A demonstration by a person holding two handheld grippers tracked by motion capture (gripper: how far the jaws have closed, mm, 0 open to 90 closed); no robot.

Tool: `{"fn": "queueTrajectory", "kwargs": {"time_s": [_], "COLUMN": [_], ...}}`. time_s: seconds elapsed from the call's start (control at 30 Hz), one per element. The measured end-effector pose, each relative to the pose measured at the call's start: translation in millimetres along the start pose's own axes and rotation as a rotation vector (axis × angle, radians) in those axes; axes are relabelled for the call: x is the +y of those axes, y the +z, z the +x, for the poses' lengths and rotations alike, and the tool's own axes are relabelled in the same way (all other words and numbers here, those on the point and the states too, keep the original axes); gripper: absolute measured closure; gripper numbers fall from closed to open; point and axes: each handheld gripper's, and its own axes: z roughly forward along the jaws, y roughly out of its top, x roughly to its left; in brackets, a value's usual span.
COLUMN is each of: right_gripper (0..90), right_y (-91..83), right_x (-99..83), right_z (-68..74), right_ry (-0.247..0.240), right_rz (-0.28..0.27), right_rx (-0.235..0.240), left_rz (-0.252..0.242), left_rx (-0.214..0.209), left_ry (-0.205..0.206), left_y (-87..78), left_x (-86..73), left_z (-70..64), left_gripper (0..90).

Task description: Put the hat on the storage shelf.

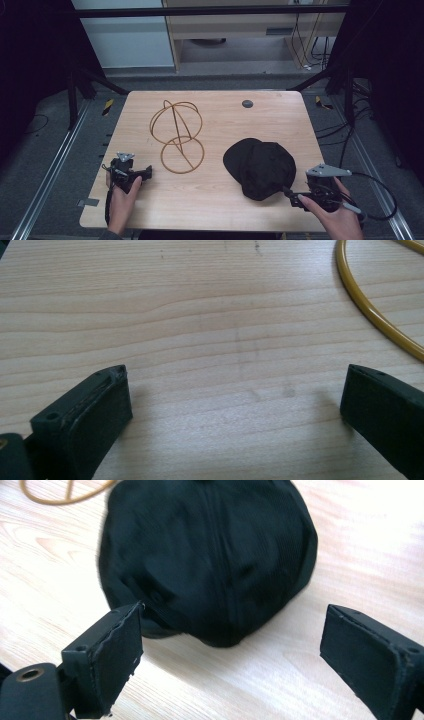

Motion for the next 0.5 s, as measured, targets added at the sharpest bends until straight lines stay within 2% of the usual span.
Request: {"fn": "queueTrajectory", "kwargs": {"time_s": [0.1, 0.27, 0.5], "right_gripper": [9.1, 7.2, 6.3], "right_y": [-2.0, 3.0, 11.5], "right_x": [9.9, 22.9, 41.5], "right_z": [5.6, 10.4, 12.5], "right_ry": [-0.034, -0.063, -0.076], "right_rz": [0.009, 0.021, 0.023], "right_rx": [0.001, 0.013, 0.013], "left_rz": [-0.004, -0.001, 0.0], "left_rx": [-0.003, 0.0, 0.005], "left_ry": [-0.003, -0.002, -0.006], "left_y": [-0.3, -0.4, -0.9], "left_x": [-0.5, -0.6, -0.9], "left_z": [0.3, -0.1, -1.2], "left_gripper": [0.0, 0.0, 0.0]}}
